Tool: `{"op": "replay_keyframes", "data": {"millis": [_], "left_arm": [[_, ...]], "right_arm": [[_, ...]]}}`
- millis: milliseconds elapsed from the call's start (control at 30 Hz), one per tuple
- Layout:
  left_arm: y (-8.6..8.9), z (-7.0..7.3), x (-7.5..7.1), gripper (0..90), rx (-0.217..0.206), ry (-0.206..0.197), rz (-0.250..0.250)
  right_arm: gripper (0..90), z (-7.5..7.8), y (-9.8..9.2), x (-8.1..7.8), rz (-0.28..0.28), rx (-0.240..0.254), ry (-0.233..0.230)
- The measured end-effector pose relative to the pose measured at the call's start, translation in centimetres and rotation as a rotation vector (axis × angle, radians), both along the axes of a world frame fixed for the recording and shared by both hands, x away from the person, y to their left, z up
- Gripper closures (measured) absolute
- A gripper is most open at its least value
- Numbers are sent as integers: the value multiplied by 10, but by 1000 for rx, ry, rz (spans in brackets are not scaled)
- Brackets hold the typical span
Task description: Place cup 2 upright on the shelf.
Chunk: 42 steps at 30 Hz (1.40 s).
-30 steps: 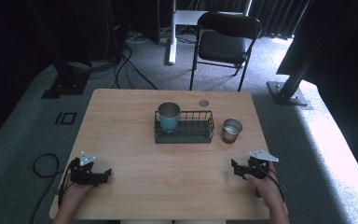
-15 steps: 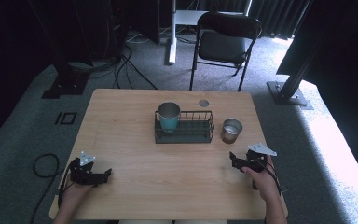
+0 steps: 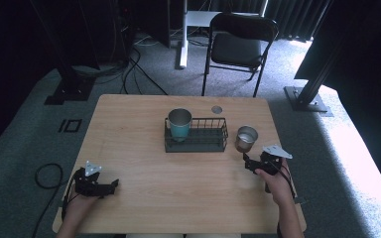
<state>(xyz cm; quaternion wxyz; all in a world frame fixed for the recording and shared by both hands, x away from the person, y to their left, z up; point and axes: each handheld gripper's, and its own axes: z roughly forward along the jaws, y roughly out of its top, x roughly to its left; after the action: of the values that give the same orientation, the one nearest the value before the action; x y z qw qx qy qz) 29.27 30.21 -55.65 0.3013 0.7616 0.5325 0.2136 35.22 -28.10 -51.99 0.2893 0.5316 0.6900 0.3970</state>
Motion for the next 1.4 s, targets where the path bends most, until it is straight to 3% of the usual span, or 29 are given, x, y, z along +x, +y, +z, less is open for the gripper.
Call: {"op": "replay_keyframes", "data": {"millis": [833, 1400], "left_arm": [[0, 0, 1, 3, 2, 0, -6], [1, 0, 1, 3, 2, 0, -11]], "right_arm": [[109, 5, 9, 42, -25, 30, -36], [108, 2, 18, 66, -34, 2, -27]]}}
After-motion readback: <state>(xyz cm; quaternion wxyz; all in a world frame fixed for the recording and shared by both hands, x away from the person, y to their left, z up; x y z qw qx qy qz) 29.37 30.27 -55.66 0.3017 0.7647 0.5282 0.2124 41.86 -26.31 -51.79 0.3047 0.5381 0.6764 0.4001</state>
